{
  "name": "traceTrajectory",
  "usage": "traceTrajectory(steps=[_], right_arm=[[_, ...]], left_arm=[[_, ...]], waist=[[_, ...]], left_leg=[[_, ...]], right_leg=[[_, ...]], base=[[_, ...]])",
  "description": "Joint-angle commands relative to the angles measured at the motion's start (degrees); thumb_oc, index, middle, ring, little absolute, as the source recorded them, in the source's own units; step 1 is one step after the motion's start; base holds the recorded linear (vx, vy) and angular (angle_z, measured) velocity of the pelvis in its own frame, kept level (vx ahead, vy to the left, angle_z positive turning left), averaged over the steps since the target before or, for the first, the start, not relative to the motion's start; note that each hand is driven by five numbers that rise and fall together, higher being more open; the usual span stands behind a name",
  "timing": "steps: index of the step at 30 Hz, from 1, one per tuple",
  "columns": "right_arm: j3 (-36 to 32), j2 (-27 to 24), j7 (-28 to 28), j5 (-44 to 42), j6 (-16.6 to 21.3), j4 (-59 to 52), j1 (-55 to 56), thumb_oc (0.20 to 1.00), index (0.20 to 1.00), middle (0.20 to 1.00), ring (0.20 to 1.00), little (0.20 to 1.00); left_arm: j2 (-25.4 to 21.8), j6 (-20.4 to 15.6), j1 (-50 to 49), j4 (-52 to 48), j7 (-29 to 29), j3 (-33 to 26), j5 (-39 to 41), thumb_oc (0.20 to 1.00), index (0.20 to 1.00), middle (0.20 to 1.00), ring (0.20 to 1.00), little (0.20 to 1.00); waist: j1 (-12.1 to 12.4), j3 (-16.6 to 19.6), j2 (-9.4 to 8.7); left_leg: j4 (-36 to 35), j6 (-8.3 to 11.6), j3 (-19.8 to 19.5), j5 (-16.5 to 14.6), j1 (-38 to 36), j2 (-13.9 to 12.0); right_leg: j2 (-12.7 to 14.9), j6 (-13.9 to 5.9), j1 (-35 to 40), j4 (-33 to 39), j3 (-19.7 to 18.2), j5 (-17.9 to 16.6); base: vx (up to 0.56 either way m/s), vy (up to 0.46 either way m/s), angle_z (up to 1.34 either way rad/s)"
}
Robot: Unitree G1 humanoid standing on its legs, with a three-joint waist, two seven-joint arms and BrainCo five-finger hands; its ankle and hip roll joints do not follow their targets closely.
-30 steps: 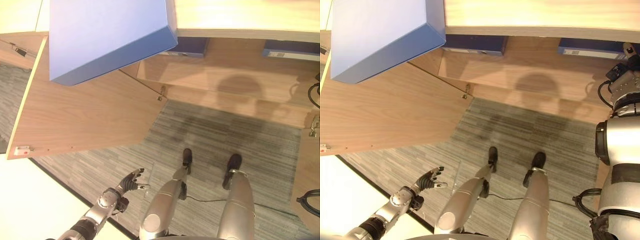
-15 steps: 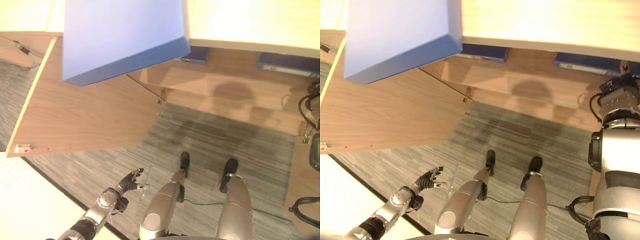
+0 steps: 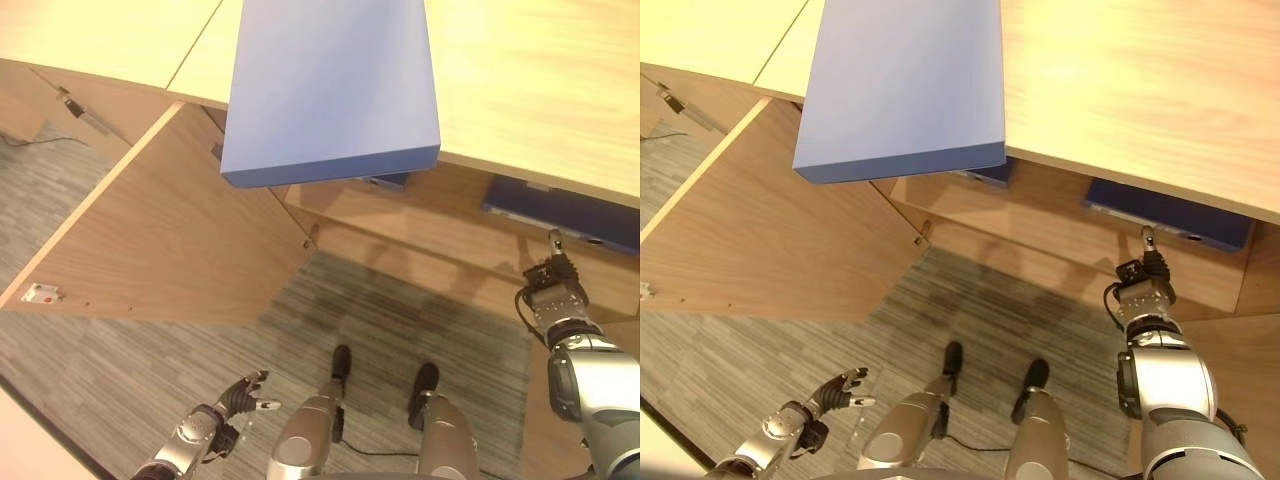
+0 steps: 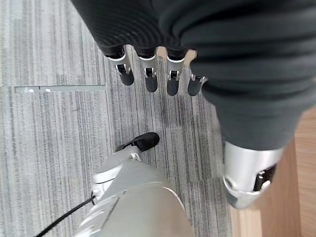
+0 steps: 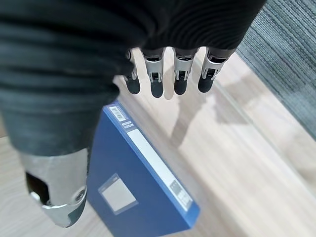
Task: Put the empty folder in the office cabinet
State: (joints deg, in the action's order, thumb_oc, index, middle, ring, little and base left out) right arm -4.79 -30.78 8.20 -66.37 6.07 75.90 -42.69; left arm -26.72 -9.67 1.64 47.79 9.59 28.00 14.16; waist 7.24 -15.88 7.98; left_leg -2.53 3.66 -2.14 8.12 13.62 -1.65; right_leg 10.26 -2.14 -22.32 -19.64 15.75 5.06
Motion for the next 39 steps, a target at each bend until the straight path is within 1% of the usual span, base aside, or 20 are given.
traceTrajectory(steps=[1, 4, 5, 6, 8, 9, 11, 16, 17, 19, 22, 24, 25, 27, 29, 30, 31, 34, 35, 39], right_arm=[[1.5, -1.0, -1.6, 1.4, 3.3, -4.4, 0.9, 1.0, 1.0, 1.0, 1.0, 1.0], [5.8, 3.0, -2.3, 8.6, 4.8, -12.2, 8.3, 1.0, 1.0, 1.0, 1.0, 1.0], [6.9, 4.0, -2.2, 12.2, 5.9, -16.7, 12.1, 1.0, 1.0, 1.0, 1.0, 1.0], [9.7, 6.7, -2.3, 18.7, 6.7, -27.0, 20.9, 1.0, 1.0, 1.0, 1.0, 1.0], [12.5, 5.6, -3.0, 34.8, 7.4, -40.0, 32.8, 1.0, 1.0, 1.0, 1.0, 1.0], [13.6, 5.9, -3.7, 39.6, 6.9, -43.1, 36.2, 1.0, 1.0, 1.0, 1.0, 1.0], [15.1, 6.2, -4.3, 44.0, 6.0, -45.2, 38.9, 1.0, 1.0, 1.0, 1.0, 1.0], [16.5, 11.1, -4.4, 46.8, 5.0, -39.0, 44.9, 1.0, 1.0, 1.0, 1.0, 1.0], [16.5, 11.1, -4.4, 46.8, 5.0, -39.0, 44.9, 1.0, 1.0, 1.0, 1.0, 1.0], [16.7, 12.6, -3.9, 46.6, 4.6, -35.8, 44.8, 1.0, 1.0, 1.0, 1.0, 1.0], [17.1, 14.8, -2.5, 48.5, 4.0, -29.8, 44.1, 1.0, 1.0, 1.0, 1.0, 1.0], [17.1, 15.5, -2.2, 48.8, 4.0, -28.3, 44.0, 1.0, 1.0, 1.0, 1.0, 1.0], [17.5, 16.8, -1.5, 48.5, 3.9, -25.6, 44.2, 1.0, 1.0, 1.0, 1.0, 1.0], [17.6, 17.5, -1.5, 48.2, 4.1, -24.9, 44.6, 1.0, 1.0, 1.0, 1.0, 1.0], [17.7, 18.3, -1.2, 47.9, 4.3, -23.5, 44.9, 1.0, 1.0, 1.0, 1.0, 1.0], [17.7, 18.3, -1.2, 47.9, 4.3, -23.5, 44.9, 1.0, 1.0, 1.0, 1.0, 1.0], [18.5, 18.9, -1.0, 47.5, 4.9, -22.7, 45.3, 1.0, 1.0, 1.0, 1.0, 1.0], [18.5, 19.5, -0.5, 46.5, 5.2, -21.5, 45.4, 1.0, 1.0, 1.0, 1.0, 1.0], [19.0, 19.8, -0.2, 46.2, 5.2, -21.4, 45.4, 1.0, 1.0, 1.0, 1.0, 1.0], [19.2, 20.1, -0.2, 45.7, 5.1, -21.4, 45.6, 1.0, 1.0, 1.0, 1.0, 1.0]], left_arm=[[-0.1, -1.1, 0.2, 2.7, -0.3, -1.6, -1.5, 1.0, 1.0, 1.0, 1.0, 1.0], [1.5, -1.5, -0.9, 4.6, -1.7, -4.1, -3.3, 1.0, 1.0, 1.0, 1.0, 1.0], [1.8, -1.8, -1.5, 5.0, -2.2, -5.2, -4.1, 1.0, 1.0, 1.0, 1.0, 1.0], [2.8, -1.9, -3.3, 6.1, -2.9, -7.6, -5.4, 1.0, 1.0, 1.0, 1.0, 1.0], [3.9, -2.6, -6.0, 6.9, -3.8, -11.2, -8.4, 1.0, 1.0, 1.0, 1.0, 1.0], [3.7, -3.2, -6.7, 6.2, -4.0, -12.3, -8.7, 1.0, 1.0, 1.0, 1.0, 1.0], [3.4, -4.1, -7.0, 3.5, -5.2, -14.2, -7.4, 1.0, 1.0, 1.0, 1.0, 1.0], [0.3, -8.4, -7.4, -14.7, -14.1, -19.9, -7.8, 1.0, 1.0, 1.0, 1.0, 1.0], [0.3, -8.4, -7.4, -14.7, -14.1, -19.9, -7.8, 1.0, 1.0, 1.0, 1.0, 1.0], [-0.8, -8.8, -7.4, -20.4, -15.4, -21.2, -8.0, 1.0, 1.0, 1.0, 1.0, 1.0], [-3.4, -9.9, -7.5, -29.6, -18.7, -22.0, -14.6, 1.0, 1.0, 1.0, 1.0, 1.0], [-3.9, -10.3, -7.9, -31.9, -20.1, -22.3, -16.7, 1.0, 1.0, 1.0, 1.0, 1.0], [-5.7, -11.1, -8.2, -37.0, -23.1, -23.3, -21.0, 1.0, 1.0, 1.0, 1.0, 1.0], [-6.5, -10.9, -8.9, -39.1, -23.9, -23.8, -23.0, 1.0, 1.0, 1.0, 1.0, 1.0], [-9.0, -11.4, -9.8, -42.8, -26.0, -24.1, -29.5, 1.0, 1.0, 1.0, 1.0, 1.0], [-9.0, -11.4, -9.8, -42.8, -26.0, -24.1, -29.5, 1.0, 1.0, 1.0, 1.0, 1.0], [-11.7, -11.5, -11.0, -46.4, -29.0, -24.3, -38.3, 1.0, 1.0, 1.0, 1.0, 1.0], [-12.6, -11.8, -12.3, -50.9, -31.1, -25.4, -42.3, 1.0, 1.0, 1.0, 1.0, 1.0], [-13.3, -11.7, -13.0, -53.6, -33.5, -26.4, -46.0, 1.0, 1.0, 1.0, 1.0, 1.0], [-14.0, -11.7, -12.6, -56.6, -34.5, -27.6, -48.0, 1.0, 1.0, 1.0, 1.0, 1.0]], waist=[[0.2, -1.4, -1.13], [-1.1, -0.6, -2.73], [-1.8, -0.4, -3.19], [-3.0, 0.7, -4.32], [-4.5, 3.2, -5.84], [-4.9, 4.5, -6.31], [-4.8, 5.7, -6.87], [-3.1, 9.5, -9.16], [-3.1, 9.4, -9.16], [-2.6, 10.1, -9.37], [-1.5, 11.2, -9.81], [-1.1, 11.6, -10.02], [-0.5, 12.1, -10.26], [-0.4, 12.3, -10.48], [-0.1, 12.5, -10.7], [-0.1, 12.5, -10.71], [0.3, 12.8, -10.93], [0.7, 13.0, -11.1], [0.8, 13.2, -11.22], [0.5, 13.4, -11.13]], left_leg=[[0.0, 3.79, 0.1, -4.3, -2.0, -3.5], [-0.3, 3.75, 0.9, -4.5, -3.4, -3.8], [-0.4, 3.73, 1.2, -4.6, -4.0, -3.9], [-0.7, 3.62, 1.7, -4.9, -5.4, -4.0], [-1.3, 3.34, 2.2, -5.6, -8.7, -4.1], [-1.6, 3.17, 2.1, -6.1, -10.3, -4.0], [-1.9, 3.07, 1.8, -6.4, -11.6, -3.8], [-2.2, 2.59, -0.2, -7.6, -14.8, -3.3], [-2.2, 2.59, -0.3, -7.6, -14.8, -3.3], [-2.2, 2.5, -0.7, -7.7, -15.3, -3.2], [-2.4, 2.49, -1.0, -8.1, -15.9, -2.9], [-2.5, 2.53, -1.0, -8.2, -16.1, -2.8], [-2.5, 2.54, -1.0, -8.3, -16.2, -2.9], [-2.5, 2.55, -1.1, -8.5, -16.3, -2.9], [-2.5, 2.49, -1.4, -8.7, -16.6, -2.9], [-2.5, 2.49, -1.4, -8.7, -16.6, -2.9], [-2.5, 2.39, -1.5, -9.0, -16.9, -2.7], [-2.5, 2.3, -1.6, -9.2, -17.2, -2.8], [-2.5, 2.21, -1.7, -9.4, -17.4, -2.8], [-2.5, 2.21, -1.6, -9.5, -17.5, -2.9]], right_leg=[[1.6, -6.88, 6.2, 5.8, -3.3, -0.6], [1.2, -6.96, 8.0, 8.6, -3.6, -1.9], [1.0, -7.05, 8.6, 9.3, -3.7, -2.2], [0.6, -7.21, 10.2, 10.8, -4.0, -2.9], [0.4, -7.43, 13.6, 12.7, -3.5, -3.5], [0.4, -7.54, 15.2, 13.4, -3.2, -3.5], [0.4, -7.63, 17.1, 14.1, -2.7, -3.6], [0.9, -8.0, 21.9, 15.5, -0.8, -3.3], [0.9, -8.0, 21.9, 15.5, -0.8, -3.3], [1.0, -8.05, 22.8, 15.8, -0.3, -3.2], [1.1, -8.26, 24.1, 17.1, 0.4, -3.6], [1.1, -8.37, 24.6, 17.6, 0.5, -3.8], [1.1, -8.45, 25.0, 18.2, 0.7, -4.0], [1.1, -8.46, 25.3, 18.3, 0.8, -4.0], [1.1, -8.44, 25.7, 18.3, 0.8, -3.8], [1.1, -8.44, 25.7, 18.3, 0.8, -3.8], [1.1, -8.44, 26.1, 18.1, 1.0, -3.6], [1.1, -8.39, 26.3, 18.0, 1.2, -3.5], [1.0, -8.31, 26.5, 18.0, 1.2, -3.3], [1.1, -8.26, 26.4, 17.7, 1.1, -3.2]], base=[[0.0, 0.0, 0.0], [0.01, 0.021, -0.09], [0.06, 0.024, -0.19], [0.11, 0.036, -0.21], [0.18, 0.042, -0.3], [0.17, 0.043, -0.35], [0.13, 0.012, -0.12], [0.09, -0.005, 0.19], [0.04, 0.008, 0.24], [0.03, 0.007, 0.14], [0.03, -0.006, 0.22], [0.04, -0.004, 0.18], [0.04, -0.006, 0.04], [0.04, -0.006, -0.03], [0.04, -0.011, -0.02], [0.05, -0.02, 0.0], [0.05, -0.019, -0.01], [0.05, -0.032, 0.01], [0.04, -0.027, 0.03], [0.01, -0.006, 0.01]])
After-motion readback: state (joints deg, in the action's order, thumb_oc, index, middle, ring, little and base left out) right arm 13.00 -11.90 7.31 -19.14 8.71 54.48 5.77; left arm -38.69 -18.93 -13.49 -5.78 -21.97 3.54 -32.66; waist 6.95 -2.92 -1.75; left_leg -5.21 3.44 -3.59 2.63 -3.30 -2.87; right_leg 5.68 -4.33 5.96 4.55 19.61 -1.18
